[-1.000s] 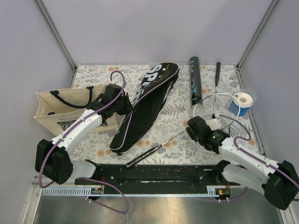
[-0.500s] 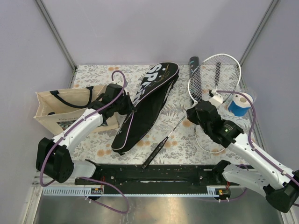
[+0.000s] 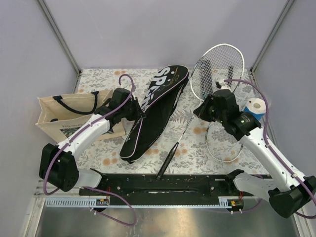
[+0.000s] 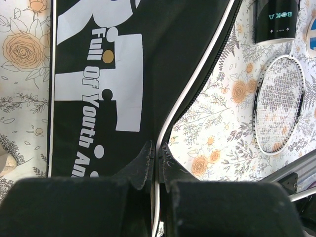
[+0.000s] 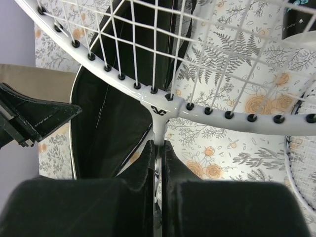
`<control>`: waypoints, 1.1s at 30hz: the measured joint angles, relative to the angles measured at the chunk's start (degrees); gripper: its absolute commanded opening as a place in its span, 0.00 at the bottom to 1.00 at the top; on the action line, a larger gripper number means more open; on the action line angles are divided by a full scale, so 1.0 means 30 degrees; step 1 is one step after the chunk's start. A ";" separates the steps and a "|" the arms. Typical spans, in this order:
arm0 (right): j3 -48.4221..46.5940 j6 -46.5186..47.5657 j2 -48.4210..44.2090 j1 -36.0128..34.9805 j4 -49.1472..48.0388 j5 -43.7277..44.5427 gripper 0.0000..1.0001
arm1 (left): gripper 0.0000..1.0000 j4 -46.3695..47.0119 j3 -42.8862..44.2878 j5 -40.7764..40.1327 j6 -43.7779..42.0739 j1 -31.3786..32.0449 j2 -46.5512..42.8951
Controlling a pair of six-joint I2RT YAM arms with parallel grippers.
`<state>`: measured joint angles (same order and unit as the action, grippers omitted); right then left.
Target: Pack up the badminton gear
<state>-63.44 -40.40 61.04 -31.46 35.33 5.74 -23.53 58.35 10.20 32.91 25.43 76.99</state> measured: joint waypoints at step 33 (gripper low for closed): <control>0.6870 -0.4116 0.5778 0.0729 -0.7140 -1.0615 0.00 | 0.00 0.0911 -0.0051 0.0197 -0.0641 0.0153 0.0022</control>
<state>-42.83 -52.75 78.37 -29.28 13.91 -26.11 -20.80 58.19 10.79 30.98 25.89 77.06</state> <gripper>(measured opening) 0.043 0.031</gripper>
